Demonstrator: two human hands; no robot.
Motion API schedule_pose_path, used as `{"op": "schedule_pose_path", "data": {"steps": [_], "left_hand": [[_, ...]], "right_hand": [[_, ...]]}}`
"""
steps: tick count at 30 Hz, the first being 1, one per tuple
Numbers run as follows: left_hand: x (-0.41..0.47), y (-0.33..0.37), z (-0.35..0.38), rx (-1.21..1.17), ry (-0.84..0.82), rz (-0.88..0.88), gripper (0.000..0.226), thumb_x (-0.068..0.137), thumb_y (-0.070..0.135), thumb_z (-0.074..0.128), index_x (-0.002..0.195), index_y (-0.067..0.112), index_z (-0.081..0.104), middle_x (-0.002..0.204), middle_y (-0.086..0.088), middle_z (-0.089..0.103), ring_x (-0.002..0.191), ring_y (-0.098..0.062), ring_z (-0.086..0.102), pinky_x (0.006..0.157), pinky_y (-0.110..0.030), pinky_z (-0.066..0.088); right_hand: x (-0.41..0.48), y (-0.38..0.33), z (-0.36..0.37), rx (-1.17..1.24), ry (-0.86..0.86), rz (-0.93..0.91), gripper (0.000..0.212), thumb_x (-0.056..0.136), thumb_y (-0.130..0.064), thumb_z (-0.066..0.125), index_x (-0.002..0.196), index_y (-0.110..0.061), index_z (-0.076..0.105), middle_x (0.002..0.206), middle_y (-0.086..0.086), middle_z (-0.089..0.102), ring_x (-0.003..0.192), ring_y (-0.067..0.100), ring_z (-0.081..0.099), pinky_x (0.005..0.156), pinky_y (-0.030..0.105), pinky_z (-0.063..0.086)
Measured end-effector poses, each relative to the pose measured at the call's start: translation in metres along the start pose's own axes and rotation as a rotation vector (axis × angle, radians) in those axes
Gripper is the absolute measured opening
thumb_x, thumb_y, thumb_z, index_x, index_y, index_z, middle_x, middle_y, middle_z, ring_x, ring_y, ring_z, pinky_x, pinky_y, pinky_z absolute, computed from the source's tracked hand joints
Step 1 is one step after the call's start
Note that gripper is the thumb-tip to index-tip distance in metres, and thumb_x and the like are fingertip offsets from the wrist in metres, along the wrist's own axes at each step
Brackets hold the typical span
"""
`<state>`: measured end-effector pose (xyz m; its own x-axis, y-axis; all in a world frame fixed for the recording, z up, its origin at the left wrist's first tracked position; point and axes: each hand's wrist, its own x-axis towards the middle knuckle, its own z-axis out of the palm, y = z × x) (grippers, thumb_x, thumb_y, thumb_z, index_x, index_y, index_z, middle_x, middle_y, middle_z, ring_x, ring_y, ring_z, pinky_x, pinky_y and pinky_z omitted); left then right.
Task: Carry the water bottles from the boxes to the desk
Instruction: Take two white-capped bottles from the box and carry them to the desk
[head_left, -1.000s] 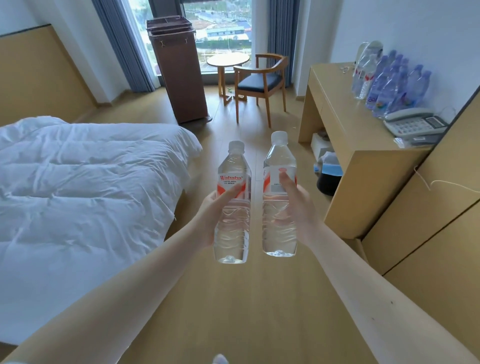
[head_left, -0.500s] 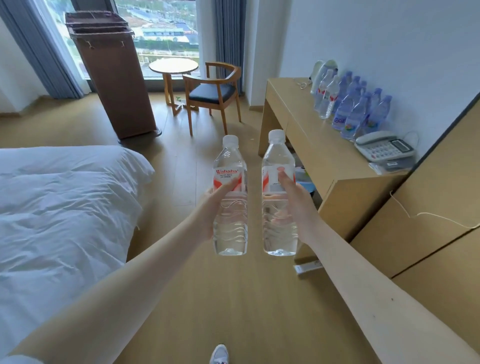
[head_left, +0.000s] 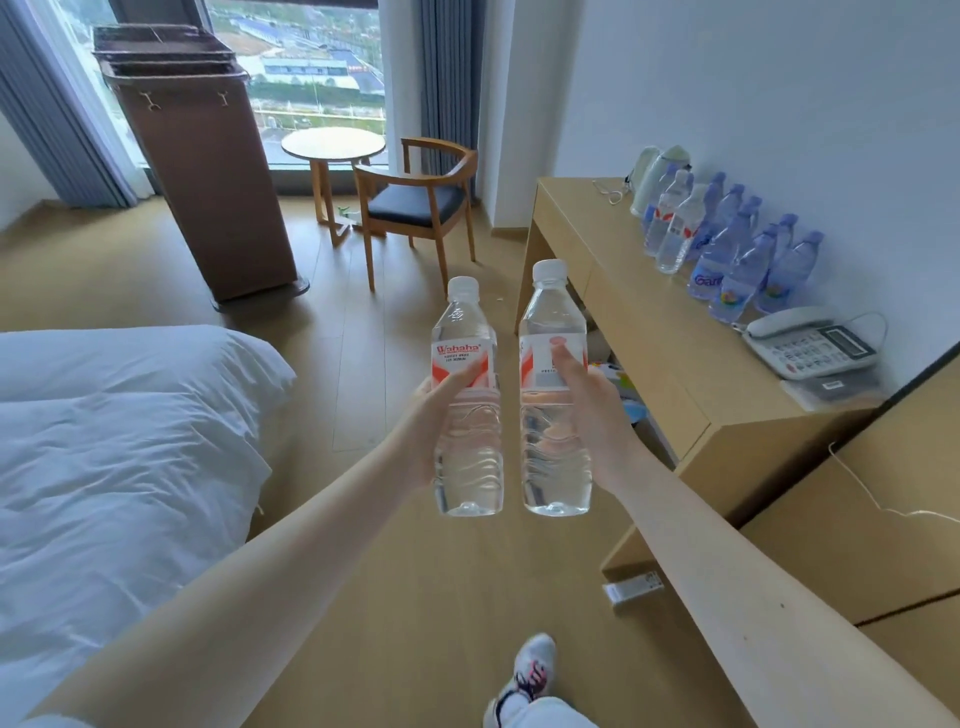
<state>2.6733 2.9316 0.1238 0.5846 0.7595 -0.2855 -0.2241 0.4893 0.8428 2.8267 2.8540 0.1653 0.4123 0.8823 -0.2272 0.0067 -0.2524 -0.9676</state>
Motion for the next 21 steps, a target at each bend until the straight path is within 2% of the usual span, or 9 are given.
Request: {"op": "schedule_pose_path", "data": {"steps": [2, 4, 8, 10, 12, 14, 15, 18, 21], "left_hand": [[0.016, 0.010, -0.010, 0.007, 0.010, -0.010, 0.092, 0.060, 0.051, 0.084, 0.133, 0.005, 0.052, 0.095, -0.011, 0.064, 0.077, -0.026, 0.064, 0.069, -0.038, 0.054], [0.033, 0.020, -0.019, 0.005, 0.027, -0.020, 0.085, 0.061, 0.050, 0.082, 0.129, 0.006, 0.055, 0.090, -0.009, 0.064, 0.071, -0.024, 0.064, 0.065, -0.035, 0.054], [0.076, 0.044, -0.042, 0.005, 0.126, 0.000, 0.084, 0.064, 0.047, 0.082, 0.131, 0.006, 0.056, 0.103, -0.016, 0.061, 0.080, -0.029, 0.063, 0.080, -0.043, 0.052], [0.102, 0.061, -0.049, 0.032, 0.165, 0.010, 0.080, 0.065, 0.046, 0.081, 0.130, 0.006, 0.057, 0.104, -0.016, 0.062, 0.083, -0.030, 0.063, 0.083, -0.044, 0.050], [0.130, 0.079, -0.053, 0.051, 0.192, 0.018, 0.072, 0.071, 0.044, 0.076, 0.129, 0.007, 0.057, 0.099, -0.013, 0.064, 0.079, -0.028, 0.064, 0.078, -0.041, 0.052], [0.160, 0.096, -0.052, 0.052, 0.206, 0.011, 0.068, 0.073, 0.043, 0.074, 0.129, 0.008, 0.057, 0.093, -0.010, 0.066, 0.074, -0.025, 0.065, 0.071, -0.037, 0.054], [0.175, 0.102, -0.052, 0.065, 0.214, 0.010, 0.070, 0.074, 0.044, 0.075, 0.130, 0.008, 0.056, 0.091, -0.009, 0.067, 0.073, -0.025, 0.065, 0.069, -0.036, 0.054], [0.220, 0.115, -0.049, 0.089, 0.227, 0.012, 0.081, 0.067, 0.048, 0.081, 0.133, 0.009, 0.055, 0.097, -0.011, 0.066, 0.078, -0.027, 0.065, 0.075, -0.039, 0.052], [0.255, 0.125, -0.045, 0.108, 0.223, -0.002, 0.072, 0.067, 0.047, 0.080, 0.126, 0.010, 0.059, 0.095, -0.010, 0.068, 0.078, -0.026, 0.066, 0.077, -0.040, 0.052]], "right_hand": [[0.026, -0.002, 0.007, -0.022, -0.005, 0.011, 0.059, 0.074, -0.078, 0.053, 0.096, -0.025, 0.066, 0.105, 0.012, 0.069, 0.099, 0.028, 0.066, 0.092, 0.048, 0.051], [0.055, -0.005, 0.015, -0.018, -0.037, 0.006, 0.048, 0.083, -0.071, 0.051, 0.090, -0.027, 0.066, 0.104, 0.013, 0.069, 0.099, 0.029, 0.066, 0.092, 0.048, 0.052], [0.119, -0.020, 0.037, 0.024, -0.112, 0.030, 0.039, 0.090, -0.063, 0.047, 0.086, -0.026, 0.061, 0.109, 0.018, 0.065, 0.093, 0.025, 0.065, 0.076, 0.036, 0.057], [0.154, -0.027, 0.044, 0.038, -0.127, 0.027, 0.055, 0.089, -0.062, 0.049, 0.100, -0.011, 0.064, 0.115, 0.025, 0.058, 0.080, 0.024, 0.058, 0.061, 0.028, 0.055], [0.187, -0.034, 0.047, 0.056, -0.160, 0.000, 0.078, 0.086, -0.063, 0.052, 0.117, 0.008, 0.055, 0.118, 0.035, 0.050, 0.080, 0.032, 0.053, 0.058, 0.030, 0.049], [0.223, -0.040, 0.045, 0.063, -0.205, -0.012, 0.088, 0.079, -0.069, 0.052, 0.120, 0.009, 0.052, 0.120, 0.038, 0.047, 0.092, 0.052, 0.055, 0.059, 0.031, 0.046], [0.241, -0.043, 0.044, 0.067, -0.215, -0.008, 0.087, 0.078, -0.070, 0.052, 0.119, 0.006, 0.055, 0.121, 0.036, 0.048, 0.104, 0.054, 0.053, 0.057, 0.029, 0.049], [0.290, -0.052, 0.038, 0.096, -0.192, 0.023, 0.065, 0.084, -0.068, 0.049, 0.113, -0.012, 0.063, 0.119, 0.025, 0.059, 0.104, 0.035, 0.063, 0.047, 0.017, 0.051], [0.327, -0.059, 0.031, 0.121, -0.178, 0.034, 0.060, 0.088, -0.064, 0.048, 0.106, -0.010, 0.065, 0.118, 0.029, 0.056, 0.087, 0.026, 0.063, 0.044, 0.015, 0.049]]}}
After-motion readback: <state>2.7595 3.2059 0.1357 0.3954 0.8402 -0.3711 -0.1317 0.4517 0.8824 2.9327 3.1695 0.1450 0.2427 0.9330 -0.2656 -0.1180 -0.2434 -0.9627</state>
